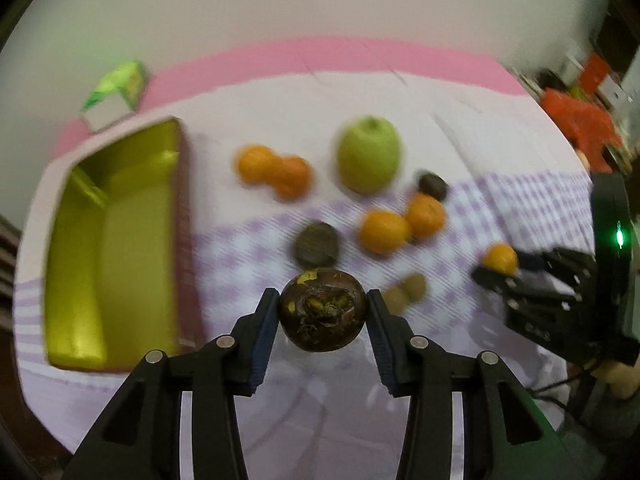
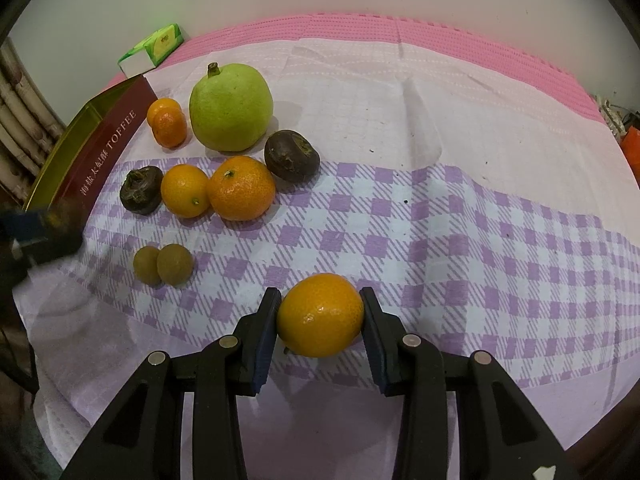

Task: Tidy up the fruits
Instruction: 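Carry the dark fruit into the tin with the left gripper and release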

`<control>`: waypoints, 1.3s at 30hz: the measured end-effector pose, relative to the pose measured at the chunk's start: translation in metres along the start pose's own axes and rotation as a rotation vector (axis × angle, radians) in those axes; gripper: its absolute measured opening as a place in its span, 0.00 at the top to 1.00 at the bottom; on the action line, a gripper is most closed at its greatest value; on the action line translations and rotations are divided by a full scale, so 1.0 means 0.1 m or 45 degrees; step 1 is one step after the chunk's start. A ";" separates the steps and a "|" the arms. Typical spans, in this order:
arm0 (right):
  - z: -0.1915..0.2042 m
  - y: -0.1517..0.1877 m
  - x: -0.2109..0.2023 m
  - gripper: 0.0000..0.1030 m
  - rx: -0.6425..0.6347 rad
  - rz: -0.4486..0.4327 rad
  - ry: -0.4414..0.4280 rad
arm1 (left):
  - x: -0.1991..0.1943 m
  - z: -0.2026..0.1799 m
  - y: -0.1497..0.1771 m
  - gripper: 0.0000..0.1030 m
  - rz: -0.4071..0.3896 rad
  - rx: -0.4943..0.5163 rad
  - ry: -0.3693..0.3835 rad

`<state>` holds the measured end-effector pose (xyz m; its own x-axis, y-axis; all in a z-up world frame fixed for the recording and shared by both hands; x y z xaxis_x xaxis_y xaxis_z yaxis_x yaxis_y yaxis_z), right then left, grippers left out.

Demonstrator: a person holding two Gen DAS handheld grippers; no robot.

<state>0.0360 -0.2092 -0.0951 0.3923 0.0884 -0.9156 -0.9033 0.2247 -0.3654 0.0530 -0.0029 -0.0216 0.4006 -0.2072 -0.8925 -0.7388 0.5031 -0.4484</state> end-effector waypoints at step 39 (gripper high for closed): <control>0.09 -0.07 -0.07 0.64 -0.045 -0.025 0.039 | 0.57 1.60 0.60 0.56 0.282 -0.366 -0.286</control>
<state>0.0416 -0.2023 -0.0847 0.4051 0.0543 -0.9127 -0.9013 0.1914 -0.3886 0.1183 0.1501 -0.0912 0.2998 0.0837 -0.9503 -0.9285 0.2542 -0.2705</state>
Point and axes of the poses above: each gripper's, at about its wrist camera, not at the fingertips, and x roughly the way its jaws point, z to its left, y to its underside, the point moved 4 cm from there along x, roughly the way its jaws point, and after that the axes turned 13 degrees about x, right-handed, at the moved point
